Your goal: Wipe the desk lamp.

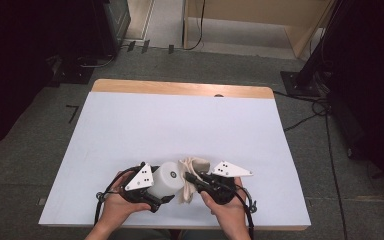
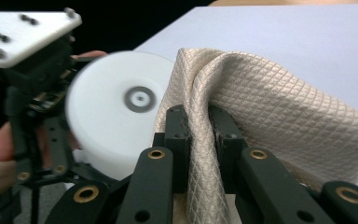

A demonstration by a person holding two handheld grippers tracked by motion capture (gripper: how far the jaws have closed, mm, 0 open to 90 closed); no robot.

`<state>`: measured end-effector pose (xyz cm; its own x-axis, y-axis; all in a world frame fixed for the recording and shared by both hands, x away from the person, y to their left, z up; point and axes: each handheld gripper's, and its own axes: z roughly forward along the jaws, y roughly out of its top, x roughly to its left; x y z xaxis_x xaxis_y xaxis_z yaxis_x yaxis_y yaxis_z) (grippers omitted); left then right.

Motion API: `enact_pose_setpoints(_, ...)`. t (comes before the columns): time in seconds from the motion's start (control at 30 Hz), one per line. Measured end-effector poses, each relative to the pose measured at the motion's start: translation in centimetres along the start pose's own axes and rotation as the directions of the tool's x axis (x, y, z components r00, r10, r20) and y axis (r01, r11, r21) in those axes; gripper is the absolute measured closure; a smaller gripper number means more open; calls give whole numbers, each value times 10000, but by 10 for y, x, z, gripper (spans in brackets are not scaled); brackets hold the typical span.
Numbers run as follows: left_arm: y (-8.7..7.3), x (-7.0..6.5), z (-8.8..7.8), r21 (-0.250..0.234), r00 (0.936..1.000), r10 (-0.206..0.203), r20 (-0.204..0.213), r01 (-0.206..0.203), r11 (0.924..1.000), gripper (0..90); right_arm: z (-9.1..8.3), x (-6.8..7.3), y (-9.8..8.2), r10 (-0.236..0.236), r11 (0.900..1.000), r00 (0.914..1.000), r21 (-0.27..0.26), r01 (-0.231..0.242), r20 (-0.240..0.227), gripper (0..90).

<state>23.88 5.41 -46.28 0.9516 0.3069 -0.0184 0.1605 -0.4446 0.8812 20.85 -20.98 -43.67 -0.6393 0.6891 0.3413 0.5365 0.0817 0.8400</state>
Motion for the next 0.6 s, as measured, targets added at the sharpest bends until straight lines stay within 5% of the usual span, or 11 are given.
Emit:
enact_pose_setpoints(0.07, 5, -1, -2, -213, 9997, -257, 19, 257, 9994, 85, 6, -1, -5, -153, 9990, 9999, 415, 153, 3, 802)
enact_pose_setpoints(0.13, 7, -3, 1, 354, 9988, 143, -471, -126, 9993, 85, 11, 2, -8, -174, 9990, 9998, 420, 175, -33, 803)
enact_pose_setpoints(0.2, 4, -1, 2, 407, 9994, 28, -359, -13, 9992, 85, 12, 4, -7, -259, 9985, 9995, 478, 249, 204, 803)
enact_pose_setpoints(0.3, 2, 1, 2, 551, 9989, -74, -458, 100, 9984, 85, 4, 1, -3, -60, 10000, 9995, 10, 59, 312, 805)
enact_pose_setpoints(0.4, 3, -1, 3, 693, 9985, -12, -552, 50, 9976, 86, -8, 3, 4, 104, 9973, 9999, -732, -113, -131, 805)
enact_pose_setpoints(0.6, 7, -10, 10, 1078, 9974, 333, -643, -262, 9938, 86, -8, 18, 11, -530, 9938, 9961, -1018, 456, -709, 805)
